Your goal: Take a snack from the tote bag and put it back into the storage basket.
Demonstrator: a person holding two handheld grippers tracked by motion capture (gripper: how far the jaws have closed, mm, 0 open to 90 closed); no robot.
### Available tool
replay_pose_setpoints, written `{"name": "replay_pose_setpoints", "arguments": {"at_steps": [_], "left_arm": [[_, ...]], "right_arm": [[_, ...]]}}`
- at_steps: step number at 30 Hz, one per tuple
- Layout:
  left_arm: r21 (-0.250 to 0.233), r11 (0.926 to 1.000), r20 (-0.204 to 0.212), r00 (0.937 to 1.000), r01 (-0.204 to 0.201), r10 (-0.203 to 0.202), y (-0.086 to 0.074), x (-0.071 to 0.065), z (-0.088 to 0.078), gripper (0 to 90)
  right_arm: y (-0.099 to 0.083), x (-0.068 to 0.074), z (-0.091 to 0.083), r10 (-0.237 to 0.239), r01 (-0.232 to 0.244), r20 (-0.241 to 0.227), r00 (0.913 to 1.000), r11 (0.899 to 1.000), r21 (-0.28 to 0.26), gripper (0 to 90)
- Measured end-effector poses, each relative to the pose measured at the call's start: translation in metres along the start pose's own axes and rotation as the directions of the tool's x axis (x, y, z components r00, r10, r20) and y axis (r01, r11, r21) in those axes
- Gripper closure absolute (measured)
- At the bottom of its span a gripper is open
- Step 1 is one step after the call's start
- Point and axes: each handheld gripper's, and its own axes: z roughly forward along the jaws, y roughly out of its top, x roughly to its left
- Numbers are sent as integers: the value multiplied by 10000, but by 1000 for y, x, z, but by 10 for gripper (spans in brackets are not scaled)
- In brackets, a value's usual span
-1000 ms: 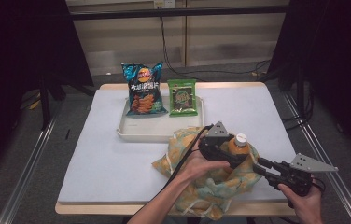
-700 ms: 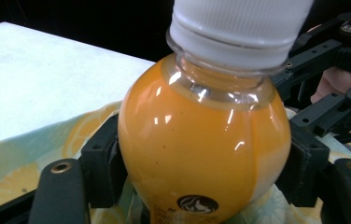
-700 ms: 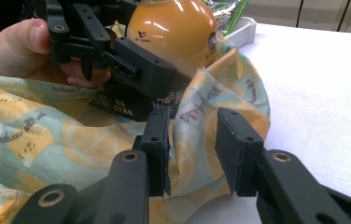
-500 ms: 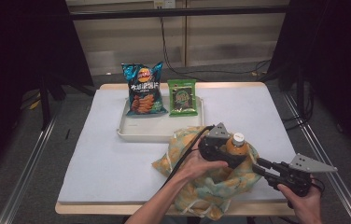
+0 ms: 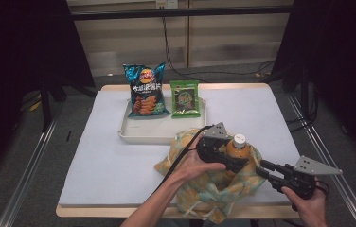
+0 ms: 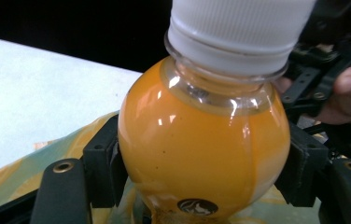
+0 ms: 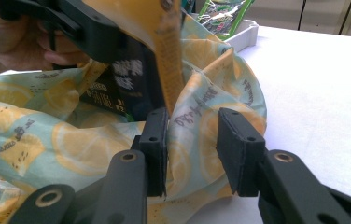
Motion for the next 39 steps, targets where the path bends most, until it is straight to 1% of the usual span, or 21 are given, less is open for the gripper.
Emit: {"name": "replay_pose_setpoints", "arguments": {"at_steps": [1,2,4,5,7,9,10,11,12,14,15,18,19,25,27,29,33,35,36,37,39], "left_arm": [[-50,10000,67,10000,-66,66,3,-2,-4,304],[-179,9998,141,9999,-15,18,4,-2,-7,304],[-195,9998,152,9999,-10,13,5,-2,-10,304],[-310,9995,204,9998,37,-30,6,-2,-12,304],[-381,9993,251,9997,-9,19,8,-3,-17,304],[-292,9995,319,9995,-78,88,11,-3,-22,304],[-292,9995,319,9995,-78,88,11,-3,-22,304],[-235,9996,319,9993,-184,191,12,-3,-24,304],[-258,9995,356,9992,-178,187,14,-3,-25,305],[-327,9991,305,9991,-278,288,19,-2,-31,305],[-439,9988,313,9992,-232,246,20,-2,-33,304],[-502,9985,310,9992,-221,237,22,-1,-38,305],[-545,9982,266,9993,-240,255,22,0,-42,305],[-660,9972,370,9986,-349,374,25,1,-53,305],[-559,9976,382,9984,-401,423,27,1,-56,305],[-619,9970,407,9979,-469,495,29,1,-58,305],[-675,9967,399,9981,-440,468,32,3,-64,305],[-717,9965,435,9980,-429,461,34,4,-68,305],[-717,9965,435,9980,-429,461,34,4,-68,305],[-723,9965,429,9980,-426,457,36,5,-70,305],[-693,9968,363,9984,-400,426,36,6,-72,304]], "right_arm": [[0,0,0,-9,9,-21,10000,10000,-8,637],[0,0,0,-15,15,-23,10000,10000,-14,635],[0,0,0,-25,25,5,10000,10000,-30,630],[1,0,-1,-23,24,52,10000,10000,-88,618],[1,0,-1,-29,29,20,10000,9999,-118,606],[1,1,-1,6,-7,-25,10000,9998,-212,559],[1,1,-1,6,-7,-25,10000,9998,-212,559],[2,2,-1,-5,2,-101,9999,9997,-245,534],[2,2,-1,-13,10,-114,9999,9996,-299,515],[3,4,-1,14,-19,-112,9999,9991,-418,470],[3,4,-2,10,-13,-74,10000,9992,-409,457],[3,4,-2,14,-16,-52,10000,9992,-409,431],[3,4,-2,12,-10,42,10000,9990,-438,405],[3,4,-2,48,-40,188,9998,9989,-458,374],[3,5,-2,54,-44,220,9997,9990,-444,370],[3,5,-1,1,10,237,9997,9990,-449,366],[3,5,-1,1,10,227,9997,9989,-465,348],[3,6,-1,43,-35,171,9998,9989,-477,291],[3,6,-1,43,-35,171,9998,9989,-477,291],[3,7,-1,87,-78,172,9998,9986,-516,244],[4,8,-1,106,-95,216,9997,9988,-479,241]]}}
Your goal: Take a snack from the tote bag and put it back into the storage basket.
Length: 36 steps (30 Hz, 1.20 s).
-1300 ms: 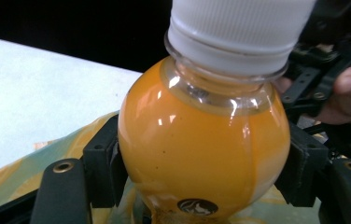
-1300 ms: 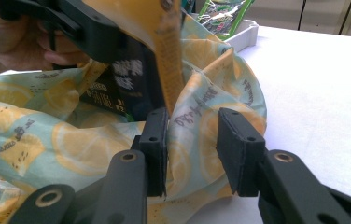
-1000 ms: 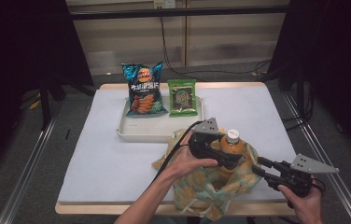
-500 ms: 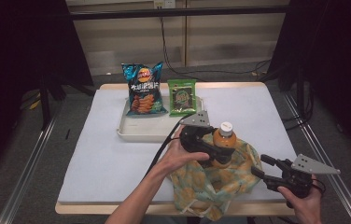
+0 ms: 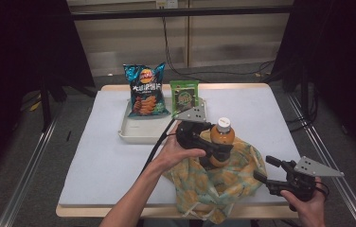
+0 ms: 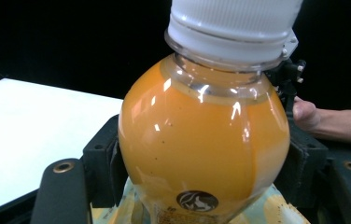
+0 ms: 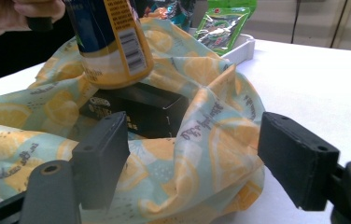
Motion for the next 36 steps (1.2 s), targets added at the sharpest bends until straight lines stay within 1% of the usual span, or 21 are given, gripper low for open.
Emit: {"name": "replay_pose_setpoints", "arguments": {"at_steps": [2,3,5,8,10,11,12,14,17,19,21,22,25,26,29,31,33,35,36], "left_arm": [[-15,10000,-80,10000,23,-23,2,3,-5,305],[-154,9998,-18,10000,94,-94,2,5,-7,305],[-154,9999,-77,10000,60,-61,3,7,-10,304],[-151,9998,-235,9996,162,-166,3,10,-17,304],[-80,9999,-348,9993,125,-128,4,12,-20,305],[-77,9999,-412,9991,94,-97,4,12,-23,305],[-84,9999,-460,9989,73,-77,5,13,-26,304],[-153,9998,-537,9985,120,-128,6,13,-30,304],[-158,9999,-545,9985,61,-69,8,13,-34,305],[-304,9995,-633,9980,48,-67,11,16,-40,304],[-340,9994,-664,9978,45,-67,12,17,-43,304],[-265,9996,-688,9976,18,-37,13,18,-45,304],[-345,9994,-712,9974,78,-102,14,19,-47,304],[-324,9995,-745,9972,69,-93,16,21,-49,304],[-345,9994,-751,9971,95,-120,17,22,-51,304],[-324,9995,-723,9974,47,-70,18,24,-52,304],[-365,9993,-726,9973,97,-123,18,25,-52,304],[-332,9994,-930,9956,71,-102,19,28,-55,304],[-375,9992,-948,9954,97,-133,18,29,-55,304]], "right_arm": [[0,1,1,-83,83,119,9999,9999,-69,181],[0,2,2,-94,95,218,9997,9999,-58,158],[0,2,3,-38,39,205,9998,10000,-33,113],[0,4,5,35,-36,186,9998,10000,15,52],[1,5,5,-34,34,187,9998,10000,-36,30],[1,6,5,-53,53,97,9999,10000,-12,15],[0,8,5,-130,130,22,9999,9999,80,14],[0,8,5,-169,170,-130,9998,9998,73,14],[0,8,6,-183,184,-174,9997,9998,16,7],[-1,7,6,-230,231,-275,9994,9997,40,4],[-1,7,6,-263,263,-330,9991,9997,5,0],[-1,7,5,-280,280,-317,9991,9996,12,0],[-1,6,5,-173,173,-283,9994,9998,8,1],[-2,5,4,-196,197,-73,9998,9998,29,4],[-2,5,3,-225,225,-58,9997,9997,-5,8],[-2,5,3,-228,228,-55,9997,9997,-5,9],[-2,5,3,-227,227,-40,9997,9997,5,10],[-2,5,3,-243,243,21,9997,9997,43,15],[-2,5,3,-249,248,37,9997,9997,51,16]]}}
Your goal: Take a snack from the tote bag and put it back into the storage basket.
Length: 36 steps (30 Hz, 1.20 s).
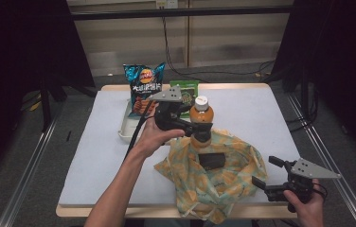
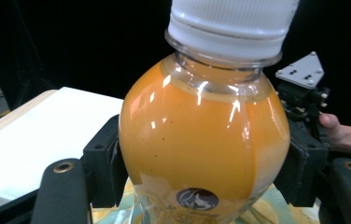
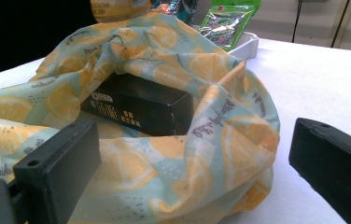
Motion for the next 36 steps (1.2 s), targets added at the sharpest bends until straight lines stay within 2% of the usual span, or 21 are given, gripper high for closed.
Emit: {"name": "replay_pose_setpoints", "arguments": {"at_steps": [6,10,15,16,22,23,24,25,27,31,36], "left_arm": [[132,9999,-133,9999,97,-95,2,10,-4,304],[-65,9999,-146,9998,102,-103,4,16,-7,304],[-54,10000,-205,9998,71,-72,7,21,-10,304],[42,10000,-347,9994,38,-36,8,24,-12,304],[-125,9999,-481,9988,92,-98,9,35,-19,304],[-125,9999,-481,9988,92,-98,9,35,-19,304],[23,10000,-686,9976,52,-50,10,39,-20,304],[-26,10000,-649,9979,76,-78,10,41,-21,304],[-73,9998,-709,9973,195,-199,10,44,-21,304],[-12,9998,-744,9970,196,-197,7,49,-21,304],[137,9995,-971,9949,283,-268,-1,64,-19,305]], "right_arm": [[0,0,0,9,-9,-17,10000,10000,7,15],[0,0,0,51,-51,-24,10000,10000,11,15],[0,0,-1,29,-29,-44,10000,10000,18,15],[0,0,-1,57,-57,-64,10000,10000,26,16],[-1,0,0,99,-99,-74,9999,9999,30,16],[-1,0,0,99,-99,-74,9999,9999,30,16],[-1,0,0,93,-93,-77,9999,9999,38,16],[-1,0,0,86,-86,-80,9999,10000,37,15],[-1,0,0,81,-81,-86,9999,10000,45,16],[-1,0,0,87,-86,-113,9999,9999,61,16],[-1,0,1,82,-81,-122,9999,9999,66,15]]}}
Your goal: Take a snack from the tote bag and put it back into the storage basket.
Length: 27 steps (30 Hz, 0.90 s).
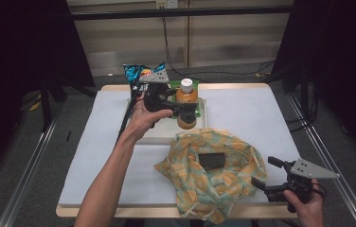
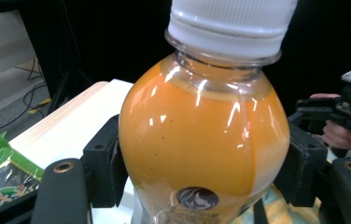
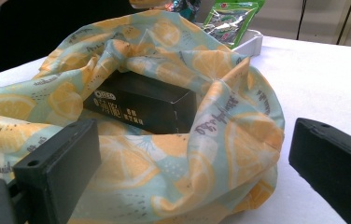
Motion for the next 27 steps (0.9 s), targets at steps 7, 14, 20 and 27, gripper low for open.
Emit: {"name": "replay_pose_setpoints", "arguments": {"at_steps": [7,14,20,27], "left_arm": [[70,9999,-185,9997,147,-145,-11,15,7,303],[97,9992,-348,9987,384,-380,-30,28,11,303],[235,9979,-436,9972,612,-601,-46,36,15,303],[352,9975,-401,9974,620,-606,-63,44,24,303]], "right_arm": [[0,0,0,1,-1,15,10000,10000,-8,15],[-1,-1,-2,-11,11,-36,10000,10000,-5,15],[-1,-1,-1,4,-4,-28,10000,10000,11,15],[-1,-2,-2,69,-69,9,10000,10000,-6,15]]}}
